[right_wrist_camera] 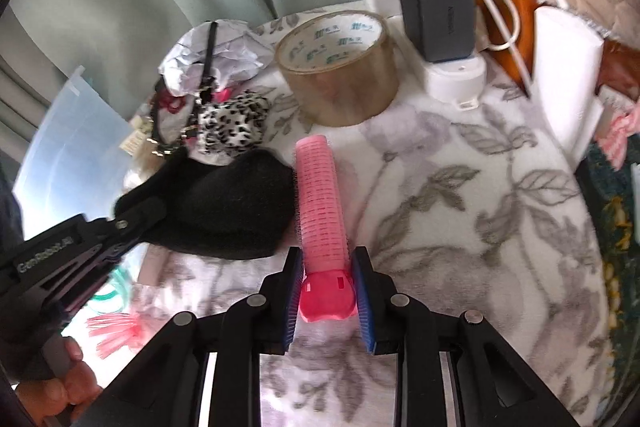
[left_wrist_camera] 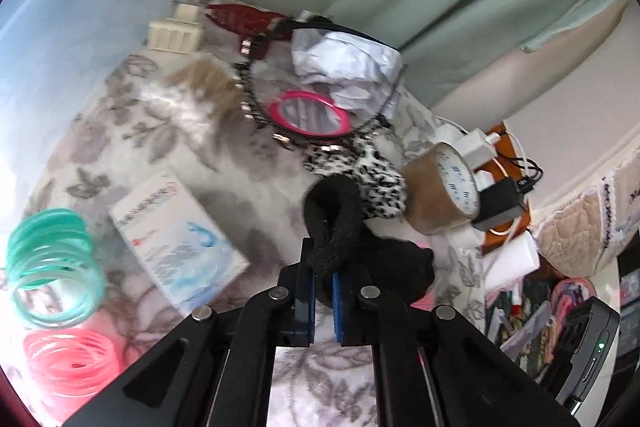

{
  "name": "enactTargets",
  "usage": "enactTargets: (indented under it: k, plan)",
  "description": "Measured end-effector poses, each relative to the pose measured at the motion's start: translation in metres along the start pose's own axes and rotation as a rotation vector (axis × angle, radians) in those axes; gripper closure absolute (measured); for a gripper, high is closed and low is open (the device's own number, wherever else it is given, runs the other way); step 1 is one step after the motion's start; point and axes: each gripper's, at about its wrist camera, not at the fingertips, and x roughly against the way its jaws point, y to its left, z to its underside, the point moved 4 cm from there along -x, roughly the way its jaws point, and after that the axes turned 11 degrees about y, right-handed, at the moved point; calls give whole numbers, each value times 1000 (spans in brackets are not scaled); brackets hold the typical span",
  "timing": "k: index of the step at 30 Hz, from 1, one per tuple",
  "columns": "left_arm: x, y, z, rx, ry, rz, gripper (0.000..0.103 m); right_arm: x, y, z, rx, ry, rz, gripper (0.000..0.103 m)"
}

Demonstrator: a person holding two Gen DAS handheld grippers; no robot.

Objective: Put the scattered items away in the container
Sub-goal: 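Grasp the black fabric item with the left gripper while the right holds the pink roller, then carry both items over the clear box and open both grippers to drop them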

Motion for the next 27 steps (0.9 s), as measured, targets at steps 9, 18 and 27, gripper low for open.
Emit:
enactTargets:
  k: [9, 18, 27]
  plan:
    - [51, 6, -3, 1, -100, 15, 97, 34, -9, -2, -54, -44, 20, 76]
    - [127, -13, 10, -77, -233, 65, 97, 108, 32, 6, 19, -187, -21, 76]
    - [253, 15, 32, -106, -532, 23, 97, 178, 113, 35, 181, -336, -100, 76]
